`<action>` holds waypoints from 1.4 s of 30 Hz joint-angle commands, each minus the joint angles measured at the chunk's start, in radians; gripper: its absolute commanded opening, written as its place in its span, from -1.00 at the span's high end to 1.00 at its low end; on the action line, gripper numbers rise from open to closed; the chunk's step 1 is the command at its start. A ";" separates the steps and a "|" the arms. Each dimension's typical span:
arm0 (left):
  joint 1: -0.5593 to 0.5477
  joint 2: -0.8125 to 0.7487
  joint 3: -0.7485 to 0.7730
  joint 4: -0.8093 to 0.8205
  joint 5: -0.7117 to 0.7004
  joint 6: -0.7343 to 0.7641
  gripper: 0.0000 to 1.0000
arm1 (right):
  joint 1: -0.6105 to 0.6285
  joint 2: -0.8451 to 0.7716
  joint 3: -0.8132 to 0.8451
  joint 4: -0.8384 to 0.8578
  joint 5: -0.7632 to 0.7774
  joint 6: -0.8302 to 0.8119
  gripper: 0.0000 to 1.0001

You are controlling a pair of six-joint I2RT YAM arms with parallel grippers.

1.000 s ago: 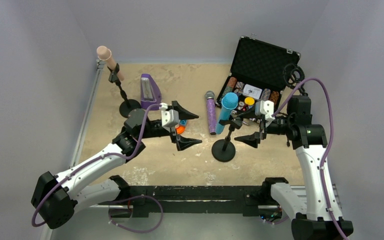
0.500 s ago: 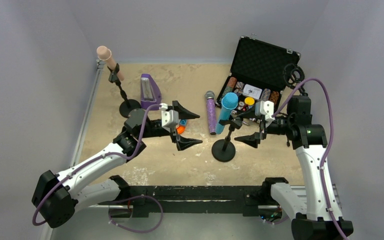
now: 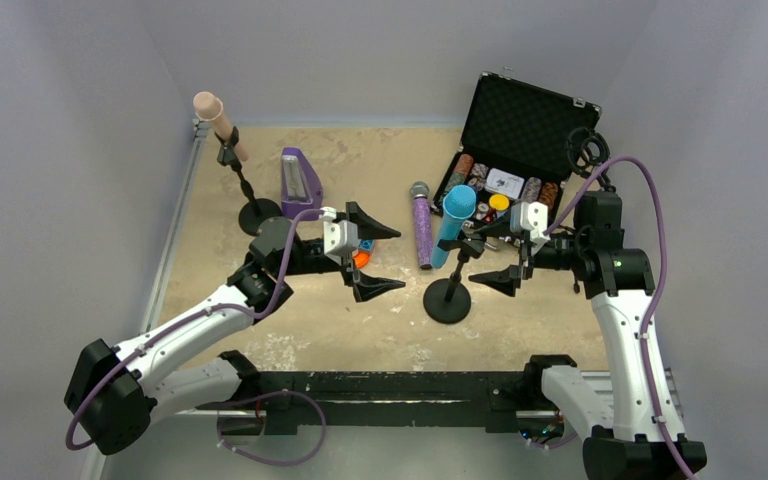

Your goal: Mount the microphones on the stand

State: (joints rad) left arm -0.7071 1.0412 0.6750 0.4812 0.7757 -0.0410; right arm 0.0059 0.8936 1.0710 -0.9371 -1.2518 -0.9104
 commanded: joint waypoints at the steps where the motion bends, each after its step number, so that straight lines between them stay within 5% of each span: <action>1: 0.004 0.005 0.029 0.066 0.033 0.001 -0.98 | -0.003 -0.013 -0.003 -0.022 -0.038 -0.015 -0.71; 19: 0.003 0.062 0.077 0.089 0.082 0.015 -0.98 | -0.003 -0.010 -0.002 -0.031 -0.040 -0.025 -0.72; 42: -0.006 0.469 0.357 0.416 0.233 -0.201 -0.96 | -0.003 0.014 0.014 -0.071 -0.046 -0.058 -0.73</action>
State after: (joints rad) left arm -0.7082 1.4658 0.9691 0.7368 0.9676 -0.1772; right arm 0.0055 0.9054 1.0714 -0.9855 -1.2537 -0.9562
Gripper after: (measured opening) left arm 0.990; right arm 0.862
